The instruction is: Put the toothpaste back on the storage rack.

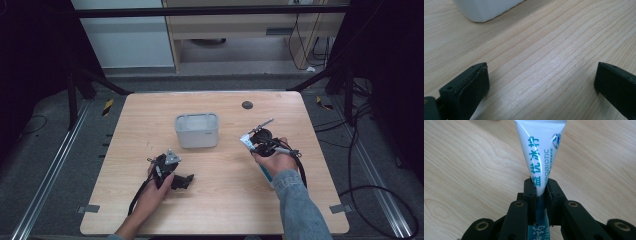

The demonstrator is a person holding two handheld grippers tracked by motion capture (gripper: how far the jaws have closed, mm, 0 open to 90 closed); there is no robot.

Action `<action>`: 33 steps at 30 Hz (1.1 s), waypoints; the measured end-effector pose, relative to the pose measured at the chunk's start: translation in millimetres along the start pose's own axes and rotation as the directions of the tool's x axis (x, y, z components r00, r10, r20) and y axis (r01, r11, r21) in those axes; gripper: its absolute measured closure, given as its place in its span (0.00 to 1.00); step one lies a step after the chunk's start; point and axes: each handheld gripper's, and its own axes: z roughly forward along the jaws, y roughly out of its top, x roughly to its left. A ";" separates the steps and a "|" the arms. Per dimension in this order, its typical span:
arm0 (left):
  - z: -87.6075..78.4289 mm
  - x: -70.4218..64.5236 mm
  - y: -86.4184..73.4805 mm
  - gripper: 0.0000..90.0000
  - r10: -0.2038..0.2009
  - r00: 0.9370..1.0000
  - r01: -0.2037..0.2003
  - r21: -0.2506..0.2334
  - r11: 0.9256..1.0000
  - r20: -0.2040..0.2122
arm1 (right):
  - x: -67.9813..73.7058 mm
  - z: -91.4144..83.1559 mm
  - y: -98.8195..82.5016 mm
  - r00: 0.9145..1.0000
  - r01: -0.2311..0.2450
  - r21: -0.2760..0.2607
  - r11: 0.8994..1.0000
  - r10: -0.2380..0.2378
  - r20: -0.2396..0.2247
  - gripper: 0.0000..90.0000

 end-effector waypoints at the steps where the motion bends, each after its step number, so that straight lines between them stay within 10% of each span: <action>1: 0.0 0.0 0.0 0.00 0.000 1.000 0.000 0.000 1.000 0.000 | -1.7 -1.7 -0.3 1.000 -0.001 -0.005 1.000 0.001 0.008 0.89; 22: -0.1 0.1 0.0 0.00 0.002 1.000 -0.002 0.002 1.000 0.000 | -15.5 -26.8 2.8 0.998 -0.006 -0.098 0.995 0.013 0.069 0.90; 33: 0.0 0.0 0.0 0.00 0.000 1.000 0.000 0.000 1.000 0.000 | -22.3 -47.6 -0.1 0.996 -0.034 -0.216 0.976 0.050 0.072 0.90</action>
